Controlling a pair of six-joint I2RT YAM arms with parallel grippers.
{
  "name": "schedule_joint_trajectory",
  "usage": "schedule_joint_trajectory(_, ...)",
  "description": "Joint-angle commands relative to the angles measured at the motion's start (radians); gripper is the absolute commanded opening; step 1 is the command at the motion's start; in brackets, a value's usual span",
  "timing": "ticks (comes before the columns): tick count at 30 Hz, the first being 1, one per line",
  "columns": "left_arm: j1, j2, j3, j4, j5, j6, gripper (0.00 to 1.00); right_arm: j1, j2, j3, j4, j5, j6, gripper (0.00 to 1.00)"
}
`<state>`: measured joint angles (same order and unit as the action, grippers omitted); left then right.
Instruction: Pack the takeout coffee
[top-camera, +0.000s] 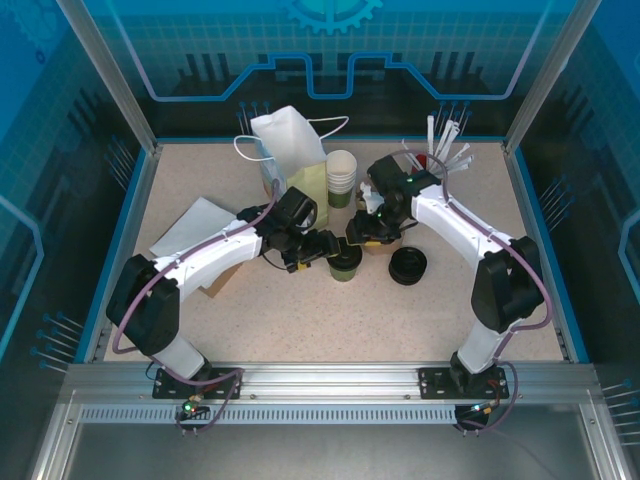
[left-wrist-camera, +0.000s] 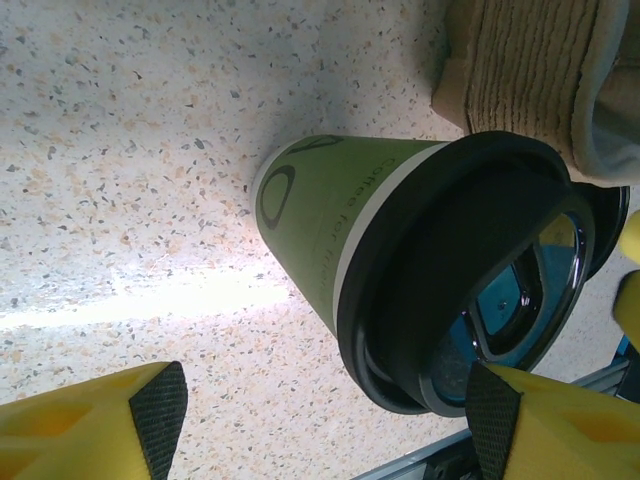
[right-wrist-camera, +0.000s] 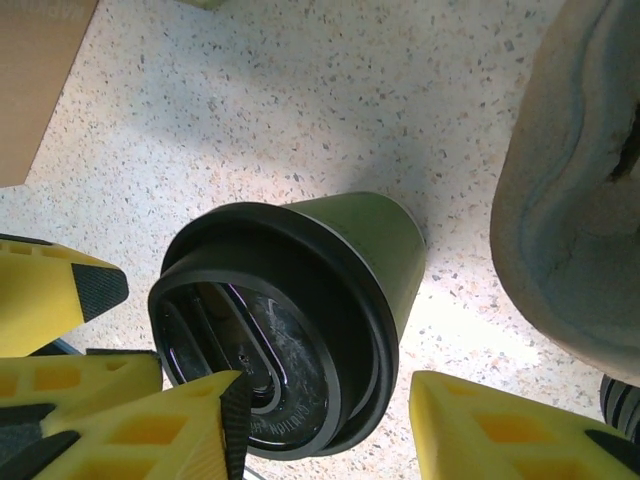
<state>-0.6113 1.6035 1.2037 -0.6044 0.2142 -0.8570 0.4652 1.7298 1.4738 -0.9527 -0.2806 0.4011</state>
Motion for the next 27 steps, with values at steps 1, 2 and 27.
schedule_joint_trajectory(1,0.007,-0.02,-0.013,-0.014,0.016,-0.002,0.76,0.019,0.034,0.053,-0.036,0.003,-0.029,0.48)
schedule_joint_trajectory(2,0.008,-0.019,-0.018,-0.007,0.019,-0.007,0.76,0.022,0.045,0.065,-0.04,0.003,-0.032,0.48)
schedule_joint_trajectory(27,0.007,0.011,-0.086,0.014,0.018,-0.016,0.74,0.044,0.15,0.087,-0.103,0.045,-0.045,0.38)
